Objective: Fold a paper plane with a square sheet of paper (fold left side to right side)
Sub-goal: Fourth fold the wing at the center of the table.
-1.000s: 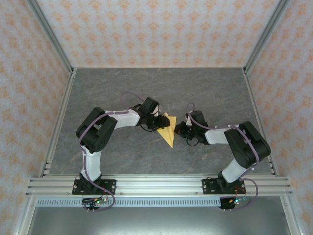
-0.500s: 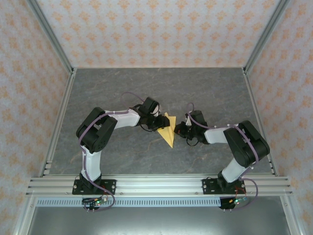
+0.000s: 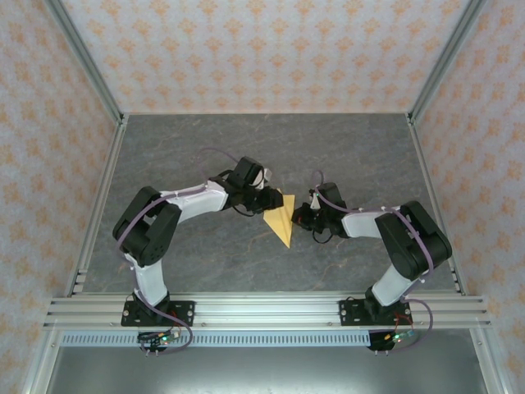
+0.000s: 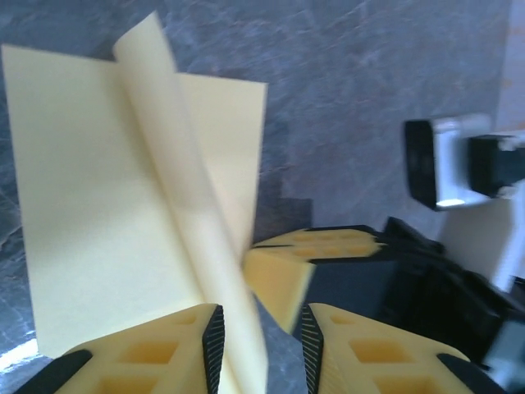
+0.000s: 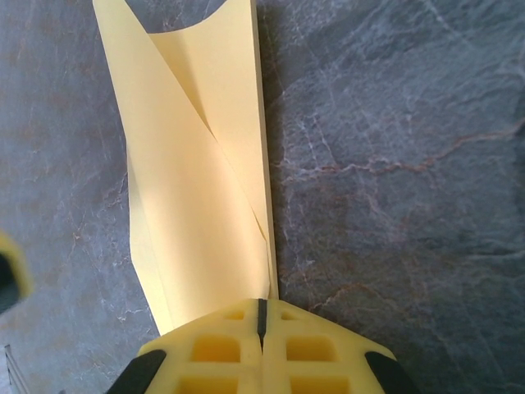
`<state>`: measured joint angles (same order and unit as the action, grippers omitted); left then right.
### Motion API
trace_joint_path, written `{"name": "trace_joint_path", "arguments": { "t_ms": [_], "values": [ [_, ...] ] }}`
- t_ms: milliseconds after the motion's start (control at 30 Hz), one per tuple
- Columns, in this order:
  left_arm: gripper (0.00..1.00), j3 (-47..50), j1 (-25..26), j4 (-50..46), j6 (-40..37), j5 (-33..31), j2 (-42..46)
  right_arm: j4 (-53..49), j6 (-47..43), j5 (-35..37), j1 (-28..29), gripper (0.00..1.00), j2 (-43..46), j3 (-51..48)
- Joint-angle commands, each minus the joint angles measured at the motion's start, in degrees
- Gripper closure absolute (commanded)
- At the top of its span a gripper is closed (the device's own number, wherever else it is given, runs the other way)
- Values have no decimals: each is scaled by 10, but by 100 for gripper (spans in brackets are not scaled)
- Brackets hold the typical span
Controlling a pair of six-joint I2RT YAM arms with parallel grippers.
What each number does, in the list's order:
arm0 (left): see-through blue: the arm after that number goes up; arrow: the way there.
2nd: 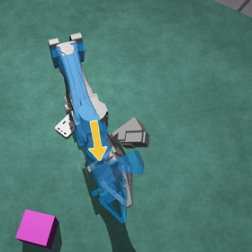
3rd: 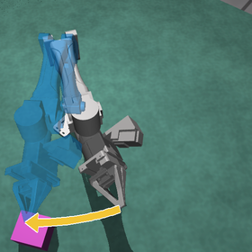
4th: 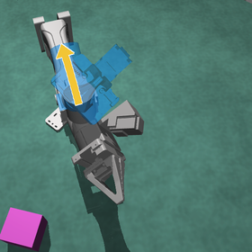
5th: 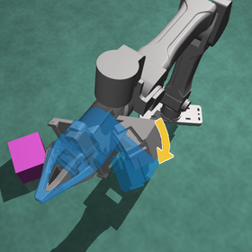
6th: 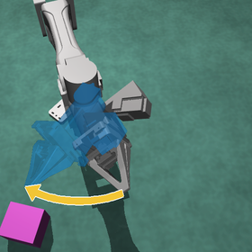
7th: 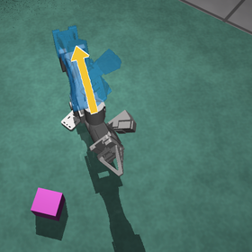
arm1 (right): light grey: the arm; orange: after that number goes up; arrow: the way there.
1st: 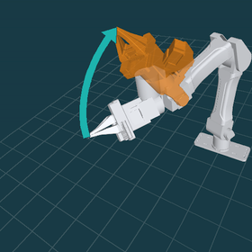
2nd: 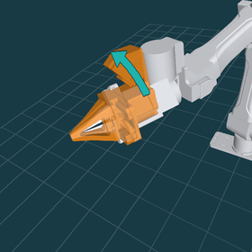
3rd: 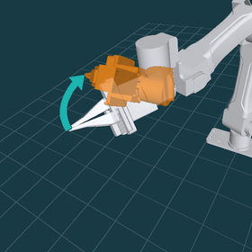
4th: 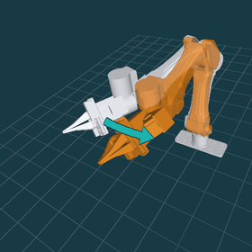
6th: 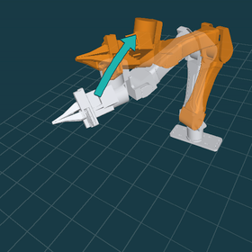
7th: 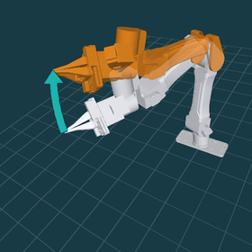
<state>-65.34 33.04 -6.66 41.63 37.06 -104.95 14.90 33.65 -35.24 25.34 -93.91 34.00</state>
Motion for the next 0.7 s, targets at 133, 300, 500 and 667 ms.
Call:
{"name": "trace_joint_path", "arguments": {
  "t_ms": [133,300,500,667],
  "values": [
    [73,-49,16,-7,-12,32,-27,-52,-18,40,-1,97,-23,-3],
    [73,-80,19,-9,-8,26,-85,-52,-18,40,1,97,-21,-3],
    [73,-97,19,-9,-7,23,-117,-55,-19,42,3,97,-20,-3],
    [73,-93,19,-27,-18,6,-122,-53,-20,47,2,97,-15,-6]
  ]
}}
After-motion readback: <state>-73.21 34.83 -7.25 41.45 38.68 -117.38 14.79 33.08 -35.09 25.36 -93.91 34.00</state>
